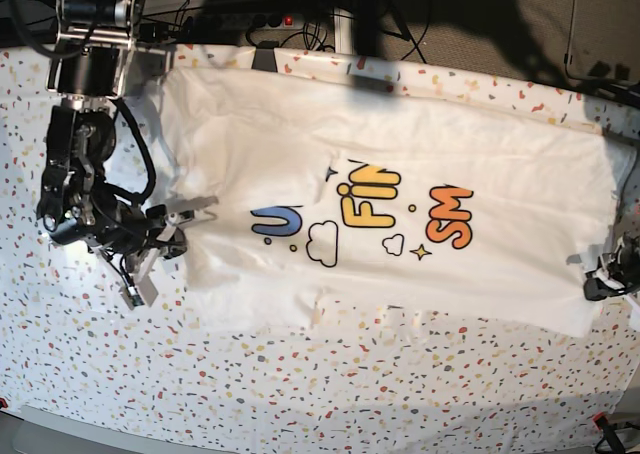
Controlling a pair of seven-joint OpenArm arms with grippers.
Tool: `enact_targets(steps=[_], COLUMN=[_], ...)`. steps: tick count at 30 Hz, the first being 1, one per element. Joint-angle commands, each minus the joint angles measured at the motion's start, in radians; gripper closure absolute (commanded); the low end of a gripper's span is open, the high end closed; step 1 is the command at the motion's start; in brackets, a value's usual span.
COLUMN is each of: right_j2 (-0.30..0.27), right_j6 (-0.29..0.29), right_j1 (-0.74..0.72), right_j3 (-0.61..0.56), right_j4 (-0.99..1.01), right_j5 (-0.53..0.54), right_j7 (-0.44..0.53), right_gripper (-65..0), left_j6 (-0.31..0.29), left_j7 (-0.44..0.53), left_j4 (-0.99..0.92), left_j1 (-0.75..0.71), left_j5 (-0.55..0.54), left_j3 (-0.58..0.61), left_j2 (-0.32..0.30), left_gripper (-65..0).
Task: Fold the T-shirt properly
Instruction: 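Lift the side edges with both grippers and fold them toward the collar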
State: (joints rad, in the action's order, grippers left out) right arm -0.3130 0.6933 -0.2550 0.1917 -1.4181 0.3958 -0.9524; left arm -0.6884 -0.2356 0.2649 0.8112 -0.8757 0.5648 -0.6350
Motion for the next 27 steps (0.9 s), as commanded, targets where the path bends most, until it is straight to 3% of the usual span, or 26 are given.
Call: enact_targets(steps=[1, 8, 13, 20, 27], right_j2=[-0.011, -0.011, -0.011, -0.01, -0.011], right_j6=[0.005, 0.005, 0.005, 0.005, 0.005], right_j1=[-0.009, 0.096, 0.173, 0.187, 0.197], right_j3=[0.005, 0.005, 0.005, 0.005, 0.021], right_j4=[-0.034, -0.179, -0.277, -0.284, -0.284], right_j5=[0.009, 0.001, -0.003, -0.002, -0.03], right_j7=[0.013, 0.029, 0.031, 0.029, 0.027], right_gripper=[0.0, 0.0, 0.0, 0.0, 0.0], left_j6=[-0.01, -0.01, -0.01, -0.01, -0.01], left_j7=[0.001, -0.148, -0.205, -0.209, -0.212], left_j4=[0.032, 0.174, 0.299, 0.451, 0.536], left_j1=[0.034, 0.008, -0.116, -0.303, -0.391], left_j5=[-0.02, -0.05, -0.05, -0.05, -0.063], left_j3=[-0.001, -0.012, -0.125, -0.324, -0.456], left_j2=[-0.018, -0.036, -0.076, -0.143, -0.19], left_gripper=[0.0, 0.0, 0.0, 0.0, 0.0])
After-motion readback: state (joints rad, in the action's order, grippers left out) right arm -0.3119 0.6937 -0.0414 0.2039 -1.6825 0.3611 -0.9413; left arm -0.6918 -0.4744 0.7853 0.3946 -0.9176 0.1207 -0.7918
